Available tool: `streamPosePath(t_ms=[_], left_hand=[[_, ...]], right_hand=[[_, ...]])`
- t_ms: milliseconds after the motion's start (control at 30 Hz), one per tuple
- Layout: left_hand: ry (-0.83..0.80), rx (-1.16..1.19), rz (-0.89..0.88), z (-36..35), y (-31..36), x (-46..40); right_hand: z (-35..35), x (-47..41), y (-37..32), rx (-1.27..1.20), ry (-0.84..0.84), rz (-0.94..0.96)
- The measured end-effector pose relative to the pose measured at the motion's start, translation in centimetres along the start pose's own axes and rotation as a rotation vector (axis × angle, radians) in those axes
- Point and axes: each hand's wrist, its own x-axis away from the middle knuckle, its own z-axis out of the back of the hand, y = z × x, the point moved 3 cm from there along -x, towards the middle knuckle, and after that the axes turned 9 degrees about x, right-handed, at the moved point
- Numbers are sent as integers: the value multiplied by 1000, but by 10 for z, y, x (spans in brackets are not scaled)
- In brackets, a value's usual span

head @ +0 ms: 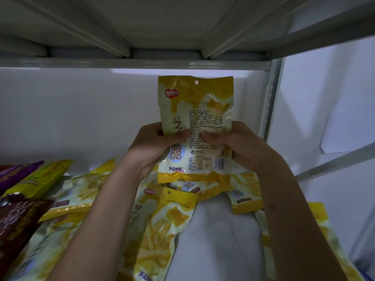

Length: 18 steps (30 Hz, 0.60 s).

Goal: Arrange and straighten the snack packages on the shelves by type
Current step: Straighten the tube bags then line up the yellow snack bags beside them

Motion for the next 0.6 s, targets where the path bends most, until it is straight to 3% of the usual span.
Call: streamPosePath(t_ms=[167, 433, 600], left_hand=[[-9, -9, 33, -7, -1, 2], [113, -10, 31, -2, -5, -2], [-30, 108, 85, -10, -3, 1]], right_hand=[[5, -3, 7, -9, 78, -26], [3, 1, 2, 15, 0, -21], [6, 2, 1, -12, 72, 4]])
